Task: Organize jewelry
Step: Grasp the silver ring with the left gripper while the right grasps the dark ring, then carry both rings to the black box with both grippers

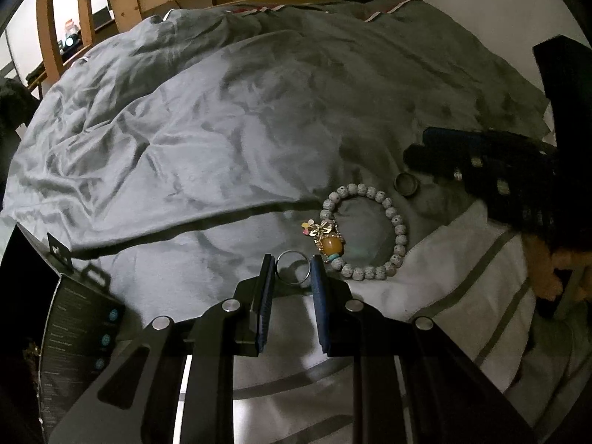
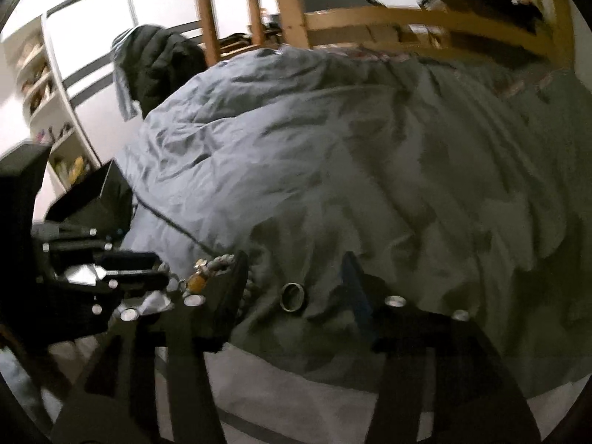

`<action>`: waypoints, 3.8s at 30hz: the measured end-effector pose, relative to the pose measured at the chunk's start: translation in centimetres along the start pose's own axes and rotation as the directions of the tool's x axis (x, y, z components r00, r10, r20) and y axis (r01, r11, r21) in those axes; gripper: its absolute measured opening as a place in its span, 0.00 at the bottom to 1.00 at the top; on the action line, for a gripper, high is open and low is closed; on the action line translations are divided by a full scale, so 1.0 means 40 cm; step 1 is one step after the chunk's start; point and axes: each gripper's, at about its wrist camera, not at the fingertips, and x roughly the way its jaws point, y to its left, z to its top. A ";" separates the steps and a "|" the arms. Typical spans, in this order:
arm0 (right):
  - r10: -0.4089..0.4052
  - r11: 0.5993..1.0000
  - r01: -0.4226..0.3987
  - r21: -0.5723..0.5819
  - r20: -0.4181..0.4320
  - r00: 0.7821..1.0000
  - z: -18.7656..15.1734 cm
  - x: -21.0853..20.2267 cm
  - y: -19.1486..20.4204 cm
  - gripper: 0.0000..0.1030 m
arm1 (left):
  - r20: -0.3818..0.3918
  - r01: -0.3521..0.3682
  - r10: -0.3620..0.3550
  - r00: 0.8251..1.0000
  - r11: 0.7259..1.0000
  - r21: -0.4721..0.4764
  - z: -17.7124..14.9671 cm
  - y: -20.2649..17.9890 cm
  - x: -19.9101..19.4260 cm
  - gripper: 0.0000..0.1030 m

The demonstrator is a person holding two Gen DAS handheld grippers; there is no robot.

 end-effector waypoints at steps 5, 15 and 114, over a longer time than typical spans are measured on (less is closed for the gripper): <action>-0.071 0.992 0.063 -0.107 -0.065 0.995 -0.017 0.043 0.034 0.33 | -0.001 0.006 -0.006 1.000 1.000 0.004 0.000 -0.001 0.003 0.19; -0.089 0.992 0.081 -0.096 -0.079 0.993 -0.018 0.051 0.017 0.12 | -0.008 0.008 -0.008 1.000 1.000 0.013 0.001 -0.006 0.008 0.19; 0.054 0.964 -0.056 -0.258 -0.015 0.998 0.188 -0.038 0.554 0.08 | 0.003 -0.278 0.321 0.947 0.822 -0.497 -0.141 0.479 -0.349 0.19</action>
